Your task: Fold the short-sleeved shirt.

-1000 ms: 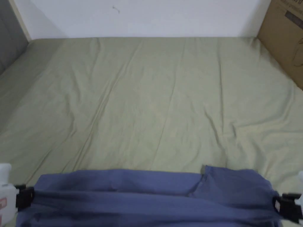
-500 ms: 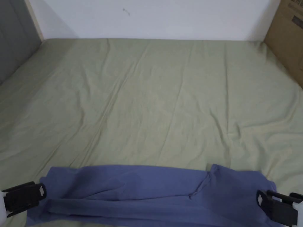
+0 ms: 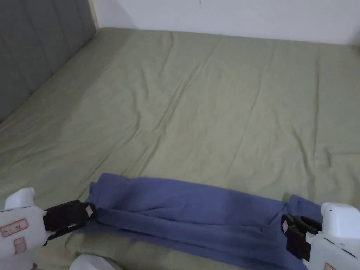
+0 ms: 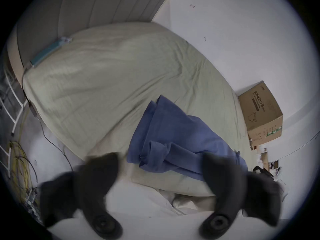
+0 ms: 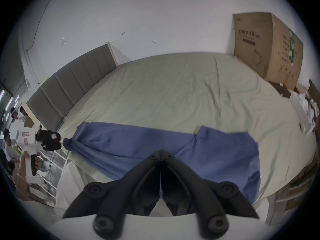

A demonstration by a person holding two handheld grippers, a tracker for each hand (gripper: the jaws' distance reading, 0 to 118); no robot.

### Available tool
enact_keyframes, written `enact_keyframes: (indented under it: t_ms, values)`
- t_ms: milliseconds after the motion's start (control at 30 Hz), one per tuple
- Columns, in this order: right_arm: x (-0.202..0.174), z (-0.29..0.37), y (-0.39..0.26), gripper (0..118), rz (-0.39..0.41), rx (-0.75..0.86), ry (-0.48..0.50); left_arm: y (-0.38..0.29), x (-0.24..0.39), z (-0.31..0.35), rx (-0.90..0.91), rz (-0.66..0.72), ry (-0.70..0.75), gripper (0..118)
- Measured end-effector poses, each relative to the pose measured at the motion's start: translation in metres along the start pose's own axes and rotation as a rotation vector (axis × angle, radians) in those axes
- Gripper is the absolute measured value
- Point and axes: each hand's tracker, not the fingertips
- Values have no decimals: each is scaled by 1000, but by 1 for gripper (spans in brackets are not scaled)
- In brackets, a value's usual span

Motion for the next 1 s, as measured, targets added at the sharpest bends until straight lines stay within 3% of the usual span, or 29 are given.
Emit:
enact_keyframes:
  t_ms: [100,333,433,533,567,600,633,733,900,1000]
  values:
    - [-12,-3,6,1,30,20,-5,3,-12,-1,35,17,-34,114]
    - [-24,-17,9,1,32,-15,24,10,-43,-53,-32,299,-223,114]
    - [-26,-21,8,1,46,-52,41,6,-48,-72,-27,334,-224,110]
    - [-23,-23,5,1,41,-77,38,6,-53,-72,-3,388,-312,75]
    - [-22,-23,4,1,40,-85,36,6,-54,-72,-2,374,-290,75]
    - [-21,-25,3,1,38,-89,30,6,-55,-76,8,357,-219,13]
    - [-20,-26,3,1,38,-96,26,4,-55,-85,-10,339,-153,9]
    - [-15,-26,3,1,29,-116,11,6,-61,-87,-18,431,-264,9]
    - [-3,-20,2,1,14,-114,-20,19,-32,-61,4,272,-201,9]
    - [9,-15,2,1,-49,-97,-25,29,10,-43,44,162,-200,9]
